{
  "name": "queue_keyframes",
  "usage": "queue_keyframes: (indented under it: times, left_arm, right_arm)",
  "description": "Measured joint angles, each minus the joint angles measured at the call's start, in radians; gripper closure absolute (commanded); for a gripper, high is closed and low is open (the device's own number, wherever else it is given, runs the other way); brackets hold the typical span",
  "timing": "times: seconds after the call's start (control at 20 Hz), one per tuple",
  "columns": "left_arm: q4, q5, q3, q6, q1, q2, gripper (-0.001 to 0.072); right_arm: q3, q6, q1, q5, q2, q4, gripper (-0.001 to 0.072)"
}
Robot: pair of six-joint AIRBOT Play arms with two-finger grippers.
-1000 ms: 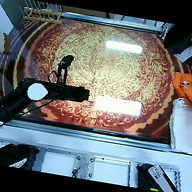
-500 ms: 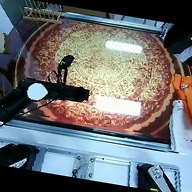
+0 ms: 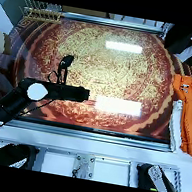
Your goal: Fold the clothes and pants, and hang the long-sleeved shirts on hangers.
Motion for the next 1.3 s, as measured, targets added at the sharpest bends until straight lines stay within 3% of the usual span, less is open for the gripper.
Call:
queue_keyframes:
  times: [0.35, 0.6, 0.85, 0.9, 1.0, 1.3]
  left_arm:
    - [-0.002, 0.023, 0.001, 0.028, 0.121, 0.0, 0.0699]
    - [-0.002, 0.026, 0.001, 0.052, 0.175, 0.0, 0.0699]
    - [-0.002, 0.028, 0.001, 0.058, 0.186, 0.0, 0.0699]
    - [-0.002, 0.028, 0.001, 0.06, 0.187, 0.0, 0.0699]
    - [-0.003, 0.028, 0.001, 0.06, 0.188, 0.0, 0.0699]
    - [-0.003, 0.028, 0.001, 0.06, 0.188, 0.0, 0.0699]
  right_arm:
    - [-0.002, -0.194, 0.472, -0.103, 0.076, 0.351, 0.0127]
    - [-0.002, -0.233, 0.804, -0.119, 0.067, 0.381, 0.0129]
    - [-0.002, -0.241, 0.924, -0.12, 0.052, 0.369, 0.0138]
    - [-0.002, -0.242, 0.933, -0.12, 0.051, 0.369, 0.025]
    - [-0.002, -0.245, 0.943, -0.122, 0.049, 0.368, 0.0708]
    - [-0.002, -0.245, 0.952, -0.121, 0.048, 0.368, 0.0695]
